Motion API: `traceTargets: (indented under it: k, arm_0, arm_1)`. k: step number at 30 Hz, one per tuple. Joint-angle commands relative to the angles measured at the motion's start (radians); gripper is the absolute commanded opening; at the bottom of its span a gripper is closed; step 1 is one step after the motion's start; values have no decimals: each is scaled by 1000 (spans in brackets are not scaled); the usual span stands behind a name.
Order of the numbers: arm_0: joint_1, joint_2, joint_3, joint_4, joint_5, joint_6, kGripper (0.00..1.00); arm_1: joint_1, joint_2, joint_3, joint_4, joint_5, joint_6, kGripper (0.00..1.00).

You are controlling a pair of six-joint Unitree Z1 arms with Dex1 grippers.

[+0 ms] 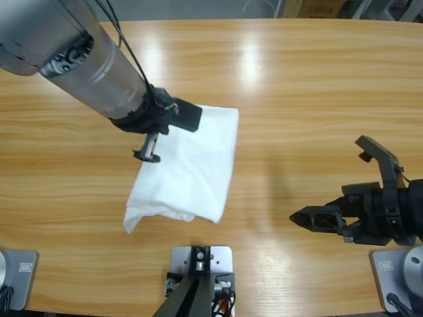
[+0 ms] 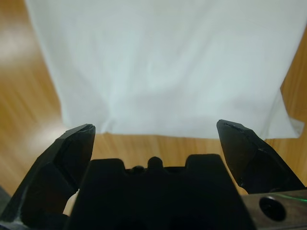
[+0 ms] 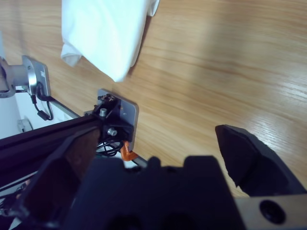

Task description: Fold clothes

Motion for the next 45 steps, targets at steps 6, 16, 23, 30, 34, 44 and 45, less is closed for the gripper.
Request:
traceTargets:
  k: [6,16,23,30,34,44,45]
  arm_0:
    - [-86,274,-51,24,-90,25,1000]
    - [-15,337,-66,19,-101,-2,996]
    - [174,407,-124,24,-122,-366,1000]
    - [573,503,-376,27,-151,-822,1000]
    - [707,649,-706,110,-114,-926,1000]
    - [750,869,-1271,424,-110,-1022,1000]
    - [742,865,-1299,451,-104,-1017,1000]
  arm_1:
    - [11,26,89,-47,-2,16,1000]
    - [10,6,116,-59,10,22,1000]
    - [11,-3,126,-59,17,39,1000]
    - [10,-6,131,-72,14,68,1000]
    - [11,-9,120,-73,18,73,1000]
    - [10,3,127,-81,15,78,1000]
    - [10,3,126,-82,15,77,1000]
